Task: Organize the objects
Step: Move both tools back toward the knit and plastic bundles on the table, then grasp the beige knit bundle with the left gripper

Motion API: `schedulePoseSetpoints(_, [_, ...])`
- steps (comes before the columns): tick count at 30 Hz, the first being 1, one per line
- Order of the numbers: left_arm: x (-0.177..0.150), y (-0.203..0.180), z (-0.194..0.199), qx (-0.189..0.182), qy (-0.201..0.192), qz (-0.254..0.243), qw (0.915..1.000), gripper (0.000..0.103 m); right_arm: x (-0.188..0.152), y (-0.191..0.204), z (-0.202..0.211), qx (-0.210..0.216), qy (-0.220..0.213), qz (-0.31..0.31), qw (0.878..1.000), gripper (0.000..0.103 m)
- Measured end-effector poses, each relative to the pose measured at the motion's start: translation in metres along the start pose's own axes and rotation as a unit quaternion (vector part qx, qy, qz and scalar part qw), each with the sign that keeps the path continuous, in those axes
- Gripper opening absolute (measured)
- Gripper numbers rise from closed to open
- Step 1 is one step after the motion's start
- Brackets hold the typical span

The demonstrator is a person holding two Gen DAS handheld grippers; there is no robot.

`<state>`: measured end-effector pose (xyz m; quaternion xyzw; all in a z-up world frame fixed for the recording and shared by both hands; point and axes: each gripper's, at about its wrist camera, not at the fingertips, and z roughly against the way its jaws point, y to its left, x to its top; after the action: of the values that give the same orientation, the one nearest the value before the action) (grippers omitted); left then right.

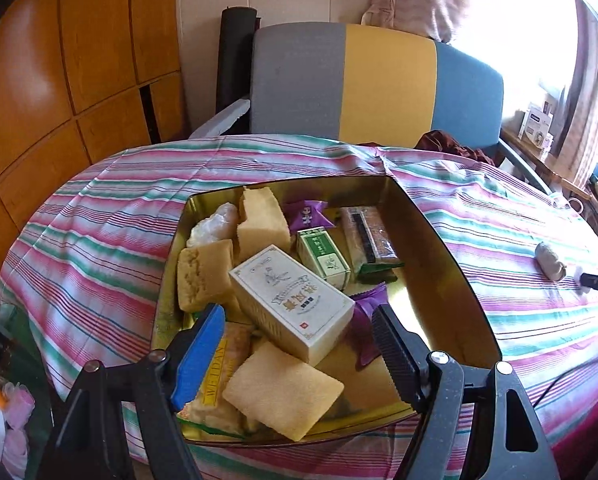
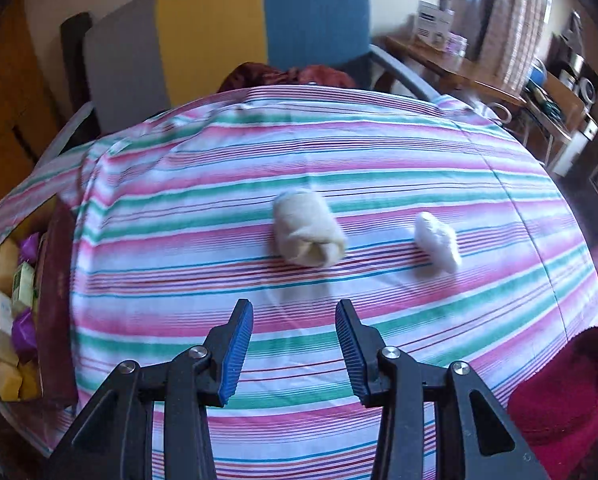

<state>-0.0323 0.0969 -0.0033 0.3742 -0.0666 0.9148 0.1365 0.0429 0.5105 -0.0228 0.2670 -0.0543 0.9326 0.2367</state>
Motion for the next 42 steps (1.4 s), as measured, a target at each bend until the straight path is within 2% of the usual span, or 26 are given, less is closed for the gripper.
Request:
schedulePoseSetpoints(4, [0.003,-0.009,-0.001,-0.007,0.003,-0.01,0.9999,0.077,0.002,-0.049,-0.01,-0.013,-0.009,-0.079,0.997,0.043])
schedulePoseSetpoints(7, [0.007,-0.016,-0.001,-0.012,0.001,-0.016,0.9998,0.077,-0.004,-0.079,-0.019,0.021,0.002,-0.165,0.986,0.043])
schedulePoseSetpoints(10, [0.01,-0.025,-0.003,-0.019,0.002,-0.021,0.9996,0.077,-0.004,-0.093,-0.015,0.025,-0.013,-0.199,0.98,0.043])
schedulePoseSetpoints(24, [0.029,-0.082,-0.004,-0.07,0.005,-0.062,0.9956,0.077,-0.005,-0.099,-0.016,0.029,-0.018,-0.22,0.975,0.043])
schedulePoseSetpoints(35, [0.055,-0.154,-0.007,-0.141,0.007,-0.096,0.9853,0.077,-0.009,-0.125,0.0,0.019,-0.069,-0.28,0.957,0.043])
schedulePoseSetpoints(38, [0.06,-0.177,-0.018,-0.153,0.02,-0.107,0.9822,0.077,-0.01,-0.129,0.0,0.024,-0.072,-0.291,0.954,0.043])
schedulePoseSetpoints(42, [0.062,-0.206,-0.035,-0.164,0.045,-0.121,0.978,0.077,-0.009,-0.128,-0.003,0.03,-0.067,-0.286,0.956,0.043])
